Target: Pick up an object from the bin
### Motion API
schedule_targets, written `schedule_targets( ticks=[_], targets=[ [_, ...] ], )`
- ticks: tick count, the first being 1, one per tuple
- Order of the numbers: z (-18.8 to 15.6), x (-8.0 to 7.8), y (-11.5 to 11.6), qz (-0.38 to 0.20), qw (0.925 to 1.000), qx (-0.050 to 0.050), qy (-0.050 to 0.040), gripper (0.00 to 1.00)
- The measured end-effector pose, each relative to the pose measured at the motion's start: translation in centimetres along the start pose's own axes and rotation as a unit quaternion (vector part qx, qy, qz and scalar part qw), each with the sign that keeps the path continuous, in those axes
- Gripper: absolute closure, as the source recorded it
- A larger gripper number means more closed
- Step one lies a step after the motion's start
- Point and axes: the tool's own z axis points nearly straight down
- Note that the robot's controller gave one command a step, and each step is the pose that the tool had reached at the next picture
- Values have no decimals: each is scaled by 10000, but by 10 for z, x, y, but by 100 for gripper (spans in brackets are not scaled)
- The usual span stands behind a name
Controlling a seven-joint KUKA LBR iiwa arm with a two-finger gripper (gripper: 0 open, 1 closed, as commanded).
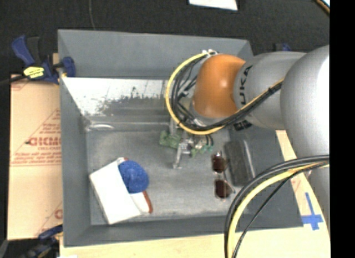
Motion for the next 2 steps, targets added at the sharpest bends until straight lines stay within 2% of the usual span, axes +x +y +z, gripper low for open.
schedule_targets(
  ticks=[1,2],
  targets=[
    [2,-31,43,-1319,9913,-25,37,0],
    [0,-3,1,-75,10000,7,-7,0]
  ],
)
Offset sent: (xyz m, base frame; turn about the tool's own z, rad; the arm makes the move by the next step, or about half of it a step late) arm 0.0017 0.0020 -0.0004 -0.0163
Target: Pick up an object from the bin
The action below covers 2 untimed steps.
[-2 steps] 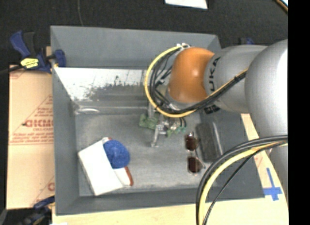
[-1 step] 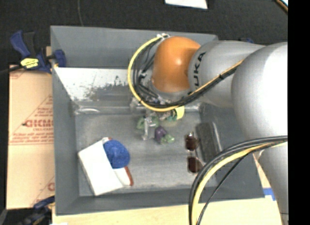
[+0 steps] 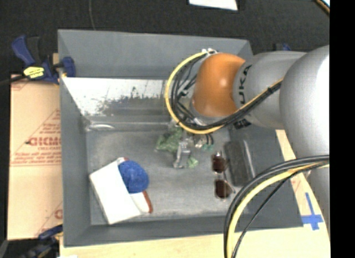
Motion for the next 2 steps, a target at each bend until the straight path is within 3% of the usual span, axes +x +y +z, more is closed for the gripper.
schedule_targets(
  ticks=[1,2],
  targets=[
    [5,-20,4,-633,9980,-33,20,100],
    [5,-20,4,-630,9980,-34,20,100]
  ],
)
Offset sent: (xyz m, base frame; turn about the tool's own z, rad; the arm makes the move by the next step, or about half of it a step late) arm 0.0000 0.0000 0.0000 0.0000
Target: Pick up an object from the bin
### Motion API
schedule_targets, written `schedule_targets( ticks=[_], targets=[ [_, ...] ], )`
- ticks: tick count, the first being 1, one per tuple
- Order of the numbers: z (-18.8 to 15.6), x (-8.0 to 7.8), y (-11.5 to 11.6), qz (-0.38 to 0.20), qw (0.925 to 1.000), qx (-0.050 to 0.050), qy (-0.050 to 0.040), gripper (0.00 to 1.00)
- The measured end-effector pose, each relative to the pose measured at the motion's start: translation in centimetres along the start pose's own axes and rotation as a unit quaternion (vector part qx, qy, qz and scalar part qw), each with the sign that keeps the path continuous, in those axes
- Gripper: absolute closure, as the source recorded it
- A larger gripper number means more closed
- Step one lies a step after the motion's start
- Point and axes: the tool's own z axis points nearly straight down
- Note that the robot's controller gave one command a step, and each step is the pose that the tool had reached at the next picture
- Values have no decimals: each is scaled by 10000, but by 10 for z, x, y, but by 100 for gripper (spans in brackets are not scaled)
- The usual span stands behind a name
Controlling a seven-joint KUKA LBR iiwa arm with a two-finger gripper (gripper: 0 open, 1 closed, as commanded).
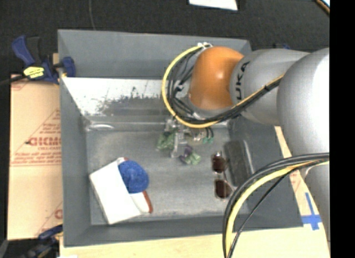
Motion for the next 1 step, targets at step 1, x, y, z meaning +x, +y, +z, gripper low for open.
schedule_targets(
  ticks=[1],
  targets=[
    [-3,0,0,4,10000,-1,-10,100]
  ],
)
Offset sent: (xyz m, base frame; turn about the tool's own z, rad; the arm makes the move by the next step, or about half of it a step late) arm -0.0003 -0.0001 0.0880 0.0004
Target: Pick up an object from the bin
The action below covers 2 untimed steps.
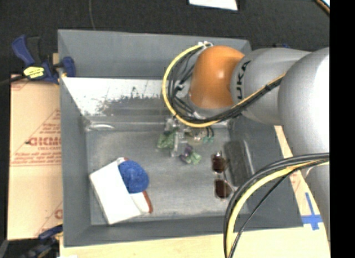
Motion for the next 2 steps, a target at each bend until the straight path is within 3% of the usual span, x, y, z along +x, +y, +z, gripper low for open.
schedule_targets(
  ticks=[1,2],
  targets=[
    [-21,3,0,3,10000,-4,56,100],
    [-57,-1,0,10,10000,0,-4,100]
  ],
)
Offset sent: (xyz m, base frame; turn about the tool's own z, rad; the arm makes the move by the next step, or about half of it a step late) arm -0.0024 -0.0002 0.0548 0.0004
